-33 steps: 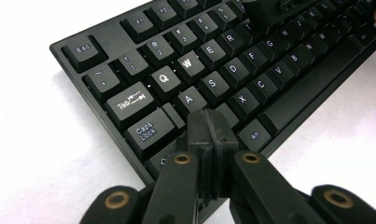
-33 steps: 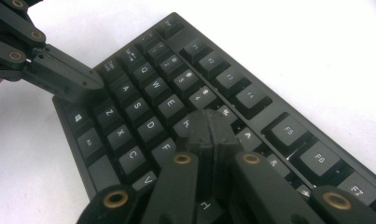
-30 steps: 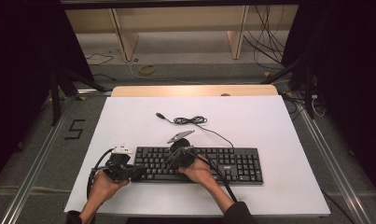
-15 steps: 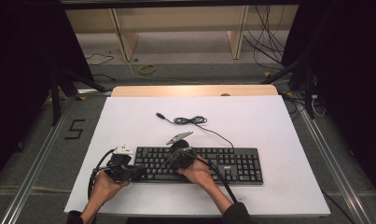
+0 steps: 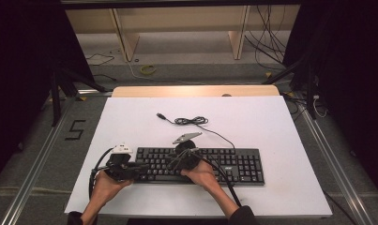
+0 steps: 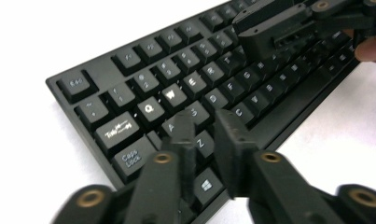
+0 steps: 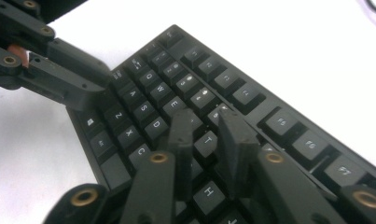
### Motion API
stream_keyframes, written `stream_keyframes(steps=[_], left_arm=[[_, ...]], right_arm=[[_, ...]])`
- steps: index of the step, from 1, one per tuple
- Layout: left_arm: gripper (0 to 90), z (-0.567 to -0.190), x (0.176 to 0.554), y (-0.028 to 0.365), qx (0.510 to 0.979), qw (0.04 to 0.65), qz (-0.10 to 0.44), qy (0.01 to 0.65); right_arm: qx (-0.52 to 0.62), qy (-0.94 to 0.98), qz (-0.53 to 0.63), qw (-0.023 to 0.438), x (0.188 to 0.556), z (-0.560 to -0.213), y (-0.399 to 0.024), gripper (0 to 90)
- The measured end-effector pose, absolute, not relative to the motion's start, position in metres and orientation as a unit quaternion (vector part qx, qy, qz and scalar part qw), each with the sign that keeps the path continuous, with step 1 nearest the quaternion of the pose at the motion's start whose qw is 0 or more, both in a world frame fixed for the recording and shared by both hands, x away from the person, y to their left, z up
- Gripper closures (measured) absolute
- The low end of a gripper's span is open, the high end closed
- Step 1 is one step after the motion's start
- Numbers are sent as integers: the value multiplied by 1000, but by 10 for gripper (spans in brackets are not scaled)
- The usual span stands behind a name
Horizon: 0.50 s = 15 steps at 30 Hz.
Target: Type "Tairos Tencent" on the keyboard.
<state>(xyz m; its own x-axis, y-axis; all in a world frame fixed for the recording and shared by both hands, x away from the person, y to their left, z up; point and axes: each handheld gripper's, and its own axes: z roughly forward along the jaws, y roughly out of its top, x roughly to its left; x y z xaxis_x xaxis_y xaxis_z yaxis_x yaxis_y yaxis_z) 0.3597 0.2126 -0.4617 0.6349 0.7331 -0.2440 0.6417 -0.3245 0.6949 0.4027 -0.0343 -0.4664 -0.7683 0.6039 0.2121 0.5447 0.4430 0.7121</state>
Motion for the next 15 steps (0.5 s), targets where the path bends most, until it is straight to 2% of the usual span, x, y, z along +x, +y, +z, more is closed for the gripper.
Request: stream_keyframes(steps=[7,15], left_arm=[[574,-459,362,214,805,413,61,423],[468,-457,364,212,798,425,66,422]], right_arm=[[335,840,424,34,400,-455,-46,605],[338,836,432,35,395,-451,-58,503]])
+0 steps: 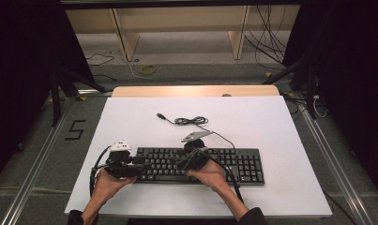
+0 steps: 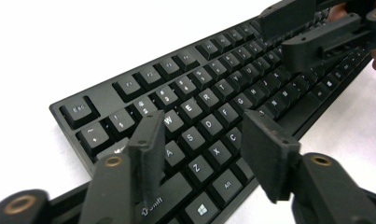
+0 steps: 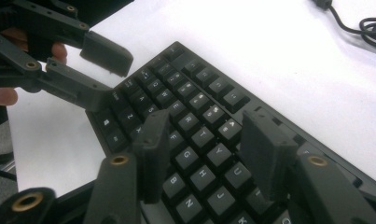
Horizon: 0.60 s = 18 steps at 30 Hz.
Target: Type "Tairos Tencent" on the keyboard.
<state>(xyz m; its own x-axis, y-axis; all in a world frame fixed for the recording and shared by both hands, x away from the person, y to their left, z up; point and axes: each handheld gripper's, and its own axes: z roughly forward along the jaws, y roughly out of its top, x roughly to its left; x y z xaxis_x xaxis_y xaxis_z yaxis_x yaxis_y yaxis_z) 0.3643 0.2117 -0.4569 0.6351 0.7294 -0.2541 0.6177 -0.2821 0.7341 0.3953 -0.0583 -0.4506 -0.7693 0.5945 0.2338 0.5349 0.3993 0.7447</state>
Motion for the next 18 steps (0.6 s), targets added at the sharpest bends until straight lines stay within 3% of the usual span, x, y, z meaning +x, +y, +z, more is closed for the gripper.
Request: stream_keyframes(steps=[14,18], left_arm=[[360,-455,373,207,793,432,70,423],[382,-454,378,204,796,429,70,421]], right_arm=[[335,836,434,37,383,-446,-72,404],[332,837,433,37,379,-446,-74,390]])
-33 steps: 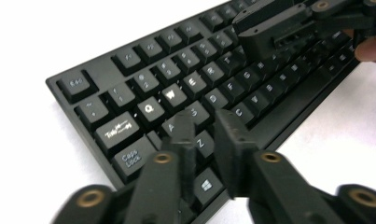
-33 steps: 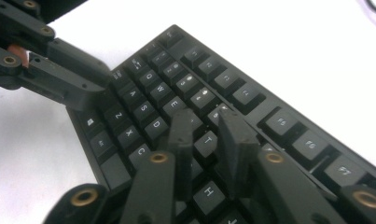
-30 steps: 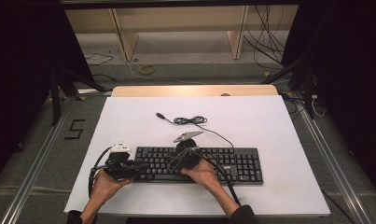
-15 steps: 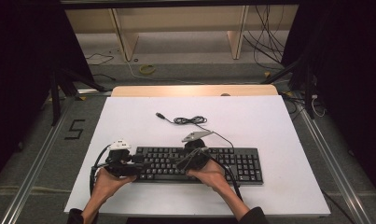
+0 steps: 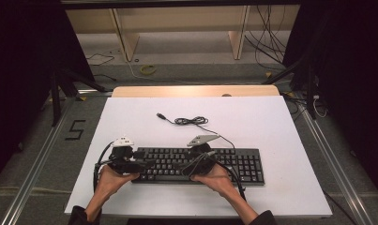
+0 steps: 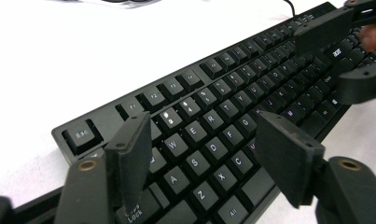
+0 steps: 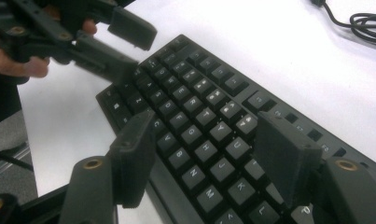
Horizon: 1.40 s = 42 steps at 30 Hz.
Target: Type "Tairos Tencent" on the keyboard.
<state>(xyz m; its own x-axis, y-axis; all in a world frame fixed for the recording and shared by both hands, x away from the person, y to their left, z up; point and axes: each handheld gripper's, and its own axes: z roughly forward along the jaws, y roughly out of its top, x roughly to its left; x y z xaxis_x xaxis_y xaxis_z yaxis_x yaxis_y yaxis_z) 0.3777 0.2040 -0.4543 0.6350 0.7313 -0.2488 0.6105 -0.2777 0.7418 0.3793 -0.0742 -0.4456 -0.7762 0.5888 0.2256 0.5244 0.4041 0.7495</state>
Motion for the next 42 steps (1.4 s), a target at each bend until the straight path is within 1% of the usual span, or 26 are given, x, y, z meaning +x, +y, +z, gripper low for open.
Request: stream_keyframes(steps=[10,17,24,27,39,42], left_arm=[[647,-456,385,194,814,408,57,408],[774,-459,391,183,828,391,51,398],[867,-461,396,178,836,374,53,399],[888,-462,398,175,839,368,54,397],[892,-470,405,170,848,342,54,402],[893,-472,406,171,846,347,51,402]], right_arm=[[333,833,441,43,371,-445,-85,365],[335,829,446,46,367,-445,-91,360],[333,830,445,46,366,-444,-92,354],[333,831,443,45,366,-445,-92,349],[332,829,447,47,366,-442,-94,350],[333,828,448,49,366,-441,-95,350]])
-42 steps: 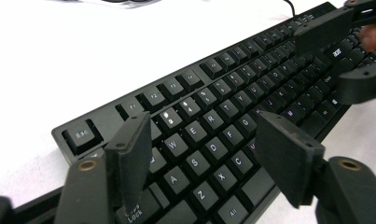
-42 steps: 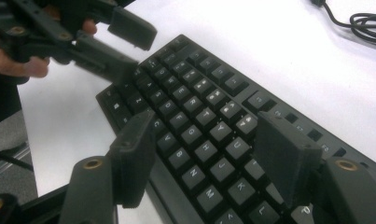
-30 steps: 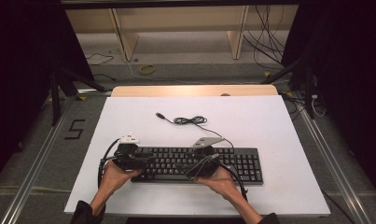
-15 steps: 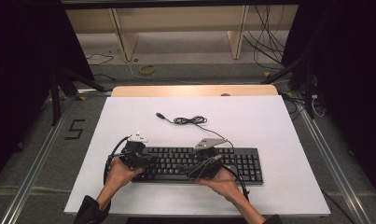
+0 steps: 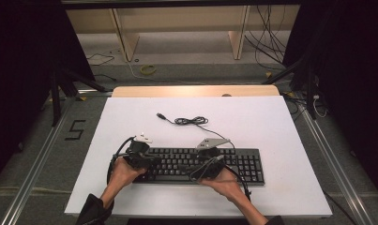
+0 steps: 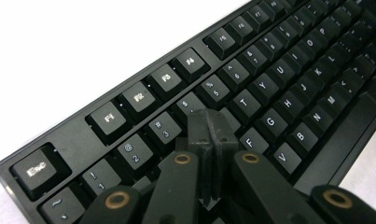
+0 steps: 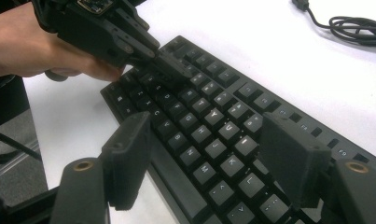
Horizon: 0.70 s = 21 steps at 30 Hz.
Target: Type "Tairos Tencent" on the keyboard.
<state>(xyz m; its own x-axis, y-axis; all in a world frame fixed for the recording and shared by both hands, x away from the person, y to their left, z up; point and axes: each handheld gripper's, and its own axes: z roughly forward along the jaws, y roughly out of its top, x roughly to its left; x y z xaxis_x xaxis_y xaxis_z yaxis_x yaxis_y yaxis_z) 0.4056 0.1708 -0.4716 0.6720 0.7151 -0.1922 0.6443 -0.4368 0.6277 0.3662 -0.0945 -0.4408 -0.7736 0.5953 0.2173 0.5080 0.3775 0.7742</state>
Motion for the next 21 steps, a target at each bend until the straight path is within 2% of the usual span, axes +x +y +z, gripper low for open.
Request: stream_keyframes(steps=[8,21], left_arm=[[885,-467,404,171,844,355,47,399],[613,-452,394,181,822,403,25,401]], right_arm=[[335,827,449,52,366,-439,-96,351],[335,825,452,55,367,-438,-96,360]])
